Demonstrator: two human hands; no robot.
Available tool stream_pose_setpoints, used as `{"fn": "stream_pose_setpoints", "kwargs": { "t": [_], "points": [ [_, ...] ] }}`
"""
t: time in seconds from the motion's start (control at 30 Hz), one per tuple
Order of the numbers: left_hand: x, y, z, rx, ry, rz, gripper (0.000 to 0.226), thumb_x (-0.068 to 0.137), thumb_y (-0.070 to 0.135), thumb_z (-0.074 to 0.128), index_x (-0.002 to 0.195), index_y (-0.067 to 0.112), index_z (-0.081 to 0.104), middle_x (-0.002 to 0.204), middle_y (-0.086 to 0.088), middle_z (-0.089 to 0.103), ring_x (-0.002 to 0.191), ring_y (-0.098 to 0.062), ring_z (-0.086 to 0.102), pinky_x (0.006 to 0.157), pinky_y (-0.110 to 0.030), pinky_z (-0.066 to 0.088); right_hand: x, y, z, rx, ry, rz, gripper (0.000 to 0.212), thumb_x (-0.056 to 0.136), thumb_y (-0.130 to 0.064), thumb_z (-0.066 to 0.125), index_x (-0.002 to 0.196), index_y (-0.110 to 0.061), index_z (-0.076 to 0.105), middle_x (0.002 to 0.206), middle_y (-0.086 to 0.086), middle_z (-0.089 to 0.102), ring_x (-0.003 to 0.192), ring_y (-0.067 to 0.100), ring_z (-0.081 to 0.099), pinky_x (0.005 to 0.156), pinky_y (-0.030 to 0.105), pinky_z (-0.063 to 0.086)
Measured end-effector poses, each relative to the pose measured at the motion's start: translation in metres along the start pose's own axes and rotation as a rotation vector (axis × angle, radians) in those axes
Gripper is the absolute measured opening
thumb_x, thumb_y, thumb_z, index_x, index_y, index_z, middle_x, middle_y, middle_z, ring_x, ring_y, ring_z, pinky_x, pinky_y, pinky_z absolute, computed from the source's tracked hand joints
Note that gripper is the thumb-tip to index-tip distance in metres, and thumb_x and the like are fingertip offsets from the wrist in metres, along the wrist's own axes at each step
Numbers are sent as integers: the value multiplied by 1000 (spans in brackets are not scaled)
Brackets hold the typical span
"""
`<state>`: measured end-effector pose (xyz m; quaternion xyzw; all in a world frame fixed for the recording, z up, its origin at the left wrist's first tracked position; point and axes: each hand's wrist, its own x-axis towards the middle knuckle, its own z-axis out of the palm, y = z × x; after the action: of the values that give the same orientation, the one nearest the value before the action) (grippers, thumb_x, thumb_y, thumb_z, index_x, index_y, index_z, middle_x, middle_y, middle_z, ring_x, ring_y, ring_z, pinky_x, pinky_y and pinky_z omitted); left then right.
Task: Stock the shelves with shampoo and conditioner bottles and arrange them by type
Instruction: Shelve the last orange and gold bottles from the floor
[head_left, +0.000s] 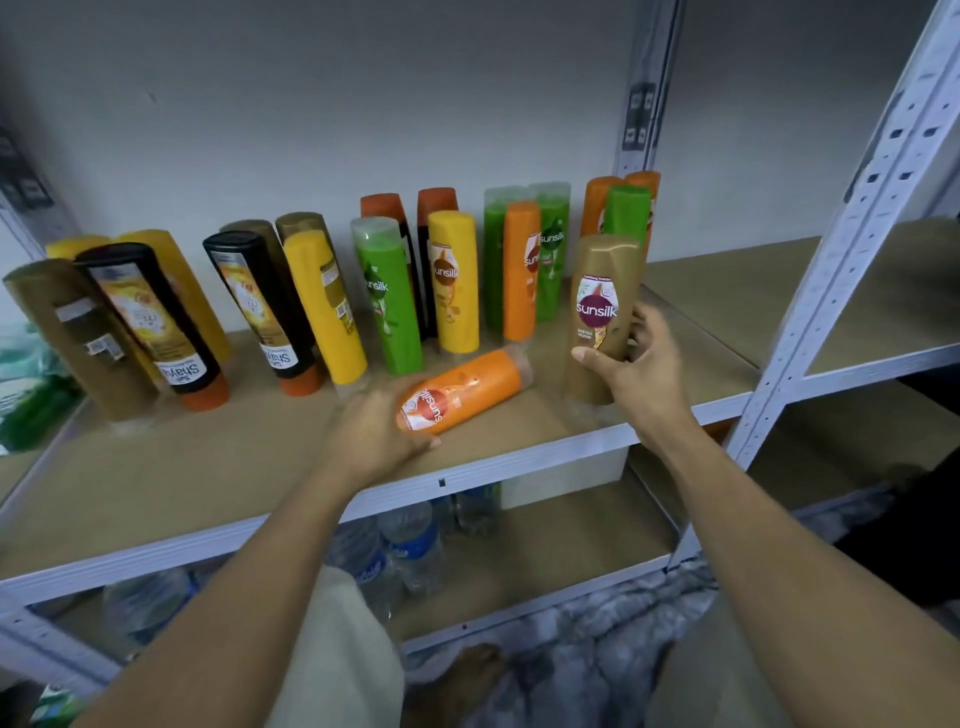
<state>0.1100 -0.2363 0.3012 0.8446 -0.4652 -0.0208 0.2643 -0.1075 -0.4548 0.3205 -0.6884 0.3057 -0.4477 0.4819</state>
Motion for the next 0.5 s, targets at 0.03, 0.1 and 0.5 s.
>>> {"fn": "stream_pose_setpoints", "kwargs": {
  "t": [0.03,0.1,0.5],
  "points": [
    [-4,-6,0,-63,13,-6,85,69,45,89,144,38,50,135,6,56,122,-17,51,97,-32,43,1,2,1,-1,-7,-5,77,73,-22,91,136,-34,48,120,-15,67,111,6,65,98,43,56],
    [-10,-14,-3,-166,19,-25,81,69,40,91,141,38,54,130,11,54,117,-10,49,92,-27,39,3,8,2,4,-34,-2,77,76,-26,89,138,-35,45,122,-15,67,113,6,65,97,42,57],
    [-21,24,-48,-760,368,10,78,65,9,92,124,43,55,132,3,59,115,-18,64,81,-29,60,10,16,1,16,-104,51,72,80,-28,86,140,-30,45,128,-8,66,117,14,63,96,43,57]
  ]
}}
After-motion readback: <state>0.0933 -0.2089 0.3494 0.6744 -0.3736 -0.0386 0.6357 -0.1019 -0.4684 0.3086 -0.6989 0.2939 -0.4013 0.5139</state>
